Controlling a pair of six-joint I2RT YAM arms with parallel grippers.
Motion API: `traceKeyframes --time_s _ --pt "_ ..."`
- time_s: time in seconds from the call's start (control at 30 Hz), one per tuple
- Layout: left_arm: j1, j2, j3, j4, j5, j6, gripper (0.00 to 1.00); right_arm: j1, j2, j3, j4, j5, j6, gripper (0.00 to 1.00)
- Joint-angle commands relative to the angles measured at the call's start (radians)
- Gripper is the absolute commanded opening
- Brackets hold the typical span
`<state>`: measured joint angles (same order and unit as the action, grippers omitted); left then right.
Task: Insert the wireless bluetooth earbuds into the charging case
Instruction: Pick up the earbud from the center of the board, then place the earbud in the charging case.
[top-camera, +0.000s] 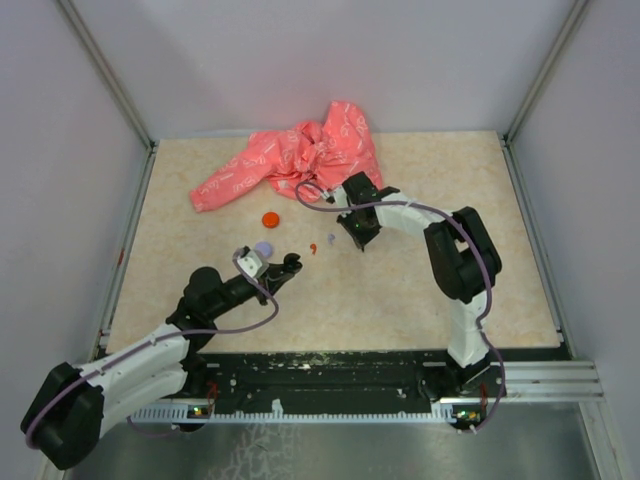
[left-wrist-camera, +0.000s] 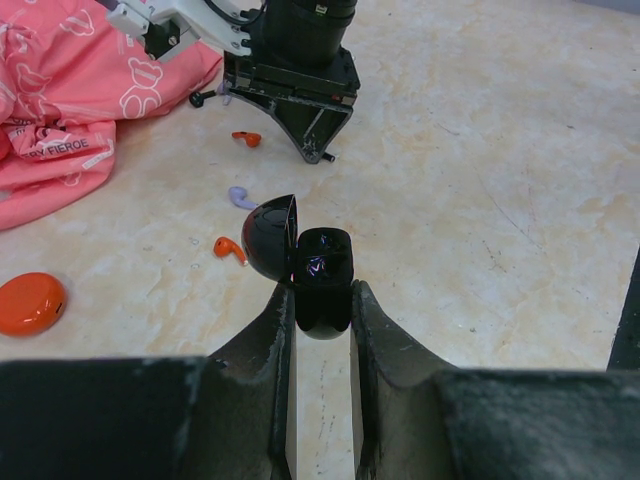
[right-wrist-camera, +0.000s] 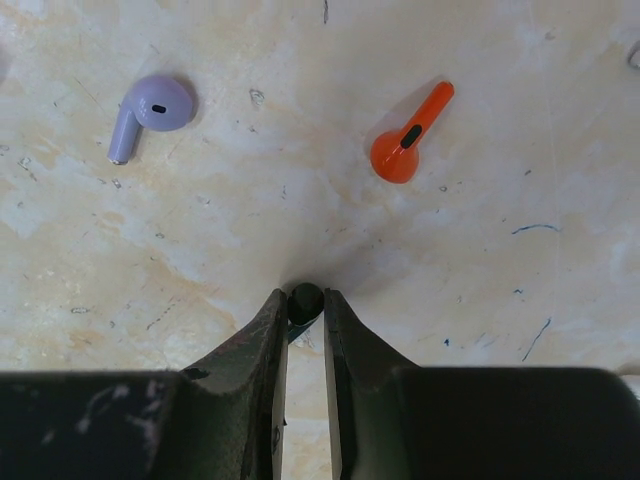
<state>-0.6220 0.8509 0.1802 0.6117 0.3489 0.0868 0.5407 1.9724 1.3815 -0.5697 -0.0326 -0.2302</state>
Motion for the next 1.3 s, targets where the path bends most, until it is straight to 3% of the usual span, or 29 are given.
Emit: traceKeyframes --time_s 0.0,0.2,0.67,1.0,1.27 --pt "-0.002 -0.020 -0.020 0.076 0.035 0.006 0.01 0.018 -0.099 -0.018 0.080 -0.015 0.026 0.12" --pt "-0.002 0.012 -0.027 0.131 0.005 -0.002 0.00 0.060 -0.251 -0.108 0.194 -0.017 0.068 0.09" --pt "-0.001 0.066 -0.080 0.447 -0.013 -0.022 0.00 0.229 -0.617 -0.284 0.517 0.065 0.059 0.09" --pt "-0.001 0.079 -0.055 0.568 0.087 -0.055 0.01 0.342 -0.825 -0.451 0.761 -0.003 0.027 0.09" --pt "-0.001 0.048 0.004 0.547 0.130 -0.067 0.00 0.376 -0.900 -0.456 0.799 -0.121 0.029 0.09"
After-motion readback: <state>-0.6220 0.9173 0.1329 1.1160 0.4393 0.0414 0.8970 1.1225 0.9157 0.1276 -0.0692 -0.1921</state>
